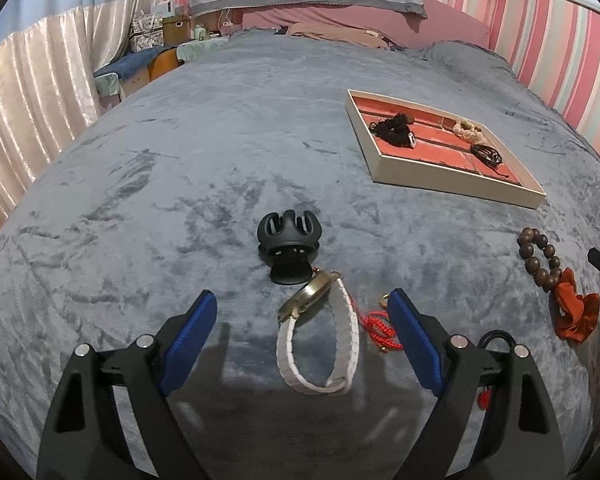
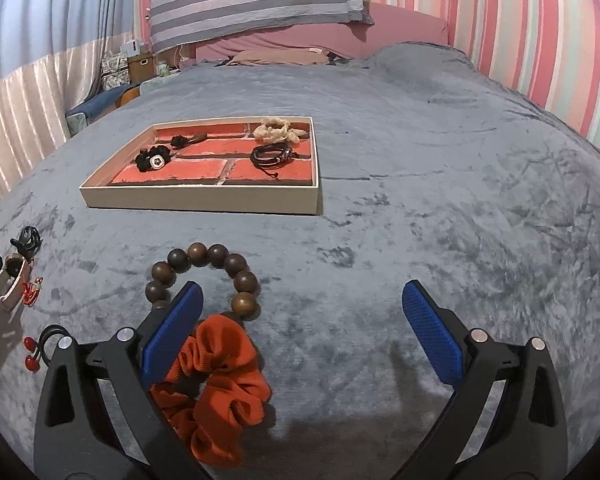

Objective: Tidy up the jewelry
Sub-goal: 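Withdraw both tools and move toward the watch and wooden bead bracelet, then grasp the white-strap watch with the left tool while the right tool grasps the wooden bead bracelet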

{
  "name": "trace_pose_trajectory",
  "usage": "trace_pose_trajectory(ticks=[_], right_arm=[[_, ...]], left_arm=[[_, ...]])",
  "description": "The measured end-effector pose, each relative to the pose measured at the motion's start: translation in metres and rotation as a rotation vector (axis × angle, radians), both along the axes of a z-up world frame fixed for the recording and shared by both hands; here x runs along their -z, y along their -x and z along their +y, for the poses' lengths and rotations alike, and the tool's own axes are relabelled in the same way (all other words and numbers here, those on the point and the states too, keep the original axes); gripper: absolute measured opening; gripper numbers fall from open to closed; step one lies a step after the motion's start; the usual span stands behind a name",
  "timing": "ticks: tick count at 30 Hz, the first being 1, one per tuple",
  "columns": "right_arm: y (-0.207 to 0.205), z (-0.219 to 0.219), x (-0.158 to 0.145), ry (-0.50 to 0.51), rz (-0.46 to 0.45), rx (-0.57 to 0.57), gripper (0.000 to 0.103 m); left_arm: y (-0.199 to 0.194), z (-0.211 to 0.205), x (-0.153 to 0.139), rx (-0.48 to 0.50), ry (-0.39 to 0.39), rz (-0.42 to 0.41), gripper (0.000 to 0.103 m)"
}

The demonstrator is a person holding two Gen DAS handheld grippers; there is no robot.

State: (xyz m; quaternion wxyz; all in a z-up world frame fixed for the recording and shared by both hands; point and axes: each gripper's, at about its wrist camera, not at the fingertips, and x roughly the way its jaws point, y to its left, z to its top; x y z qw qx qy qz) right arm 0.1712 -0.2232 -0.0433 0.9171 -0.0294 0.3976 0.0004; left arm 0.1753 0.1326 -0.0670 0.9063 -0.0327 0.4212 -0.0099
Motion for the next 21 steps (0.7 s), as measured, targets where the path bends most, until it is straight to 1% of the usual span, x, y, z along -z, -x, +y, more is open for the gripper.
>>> trace_pose_trajectory(ticks=[2,7,11,13,16,19,21], right_arm=[[-0.001,-0.001,0.001,-0.006,0.007,0.003,0.097],[-0.008,0.002,0.004,-0.004,0.042,0.003,0.094],[-0.023,0.011,0.004,0.014,0.065,0.002,0.092],[-0.031,0.018,0.005,0.027,0.078,-0.006,0.092],[-0.04,0.027,0.014,0.05,0.104,-0.017,0.089],[-0.048,0.034,0.029,0.06,0.156,-0.023,0.083],[-0.052,0.038,0.038,0.073,0.18,-0.028,0.079]], left_arm=[[0.001,0.001,0.001,0.008,0.0,0.007,0.075],[0.005,0.01,0.004,0.008,-0.002,0.018,0.074],[0.003,0.021,0.007,-0.004,0.018,0.037,0.067],[0.001,0.023,0.009,-0.004,0.025,0.047,0.065],[-0.001,0.022,0.015,0.005,0.023,0.064,0.063],[-0.003,0.017,0.023,0.025,0.005,0.089,0.06],[-0.006,0.015,0.031,0.035,-0.016,0.109,0.052]])
